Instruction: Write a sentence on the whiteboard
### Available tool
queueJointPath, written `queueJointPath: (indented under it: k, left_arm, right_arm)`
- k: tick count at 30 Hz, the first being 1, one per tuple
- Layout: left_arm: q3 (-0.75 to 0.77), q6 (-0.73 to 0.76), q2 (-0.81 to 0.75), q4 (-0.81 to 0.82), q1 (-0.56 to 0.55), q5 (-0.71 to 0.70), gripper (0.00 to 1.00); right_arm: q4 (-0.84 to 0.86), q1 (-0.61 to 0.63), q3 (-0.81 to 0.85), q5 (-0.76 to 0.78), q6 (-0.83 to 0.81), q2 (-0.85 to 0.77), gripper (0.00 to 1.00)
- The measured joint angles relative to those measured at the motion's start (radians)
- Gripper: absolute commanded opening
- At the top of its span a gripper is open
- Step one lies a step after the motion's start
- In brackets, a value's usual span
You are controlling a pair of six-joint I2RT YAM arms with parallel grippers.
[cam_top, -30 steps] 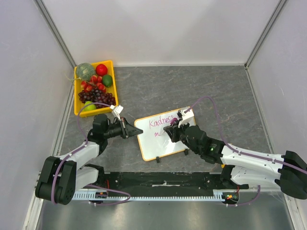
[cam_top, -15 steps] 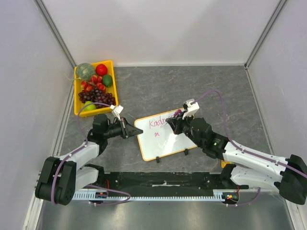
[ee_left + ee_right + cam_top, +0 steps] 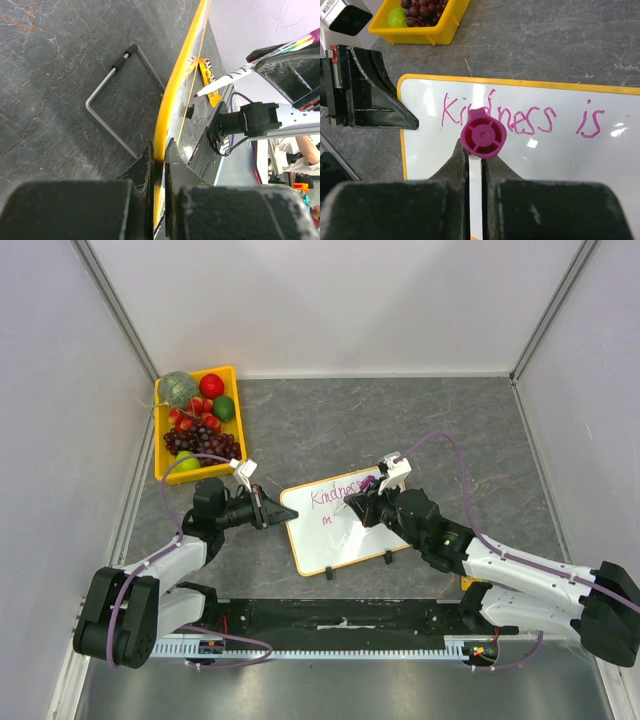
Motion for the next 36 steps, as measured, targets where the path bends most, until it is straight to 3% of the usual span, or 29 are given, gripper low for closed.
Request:
queueJointPath:
  k: [36]
  left_arm:
    - [0.000, 0.000, 0.001, -0.001, 0.000, -0.001, 0.02]
  right_arm:
    - [0.058, 0.000, -0.034, 0.031, 0.026, 0.031, 0.00]
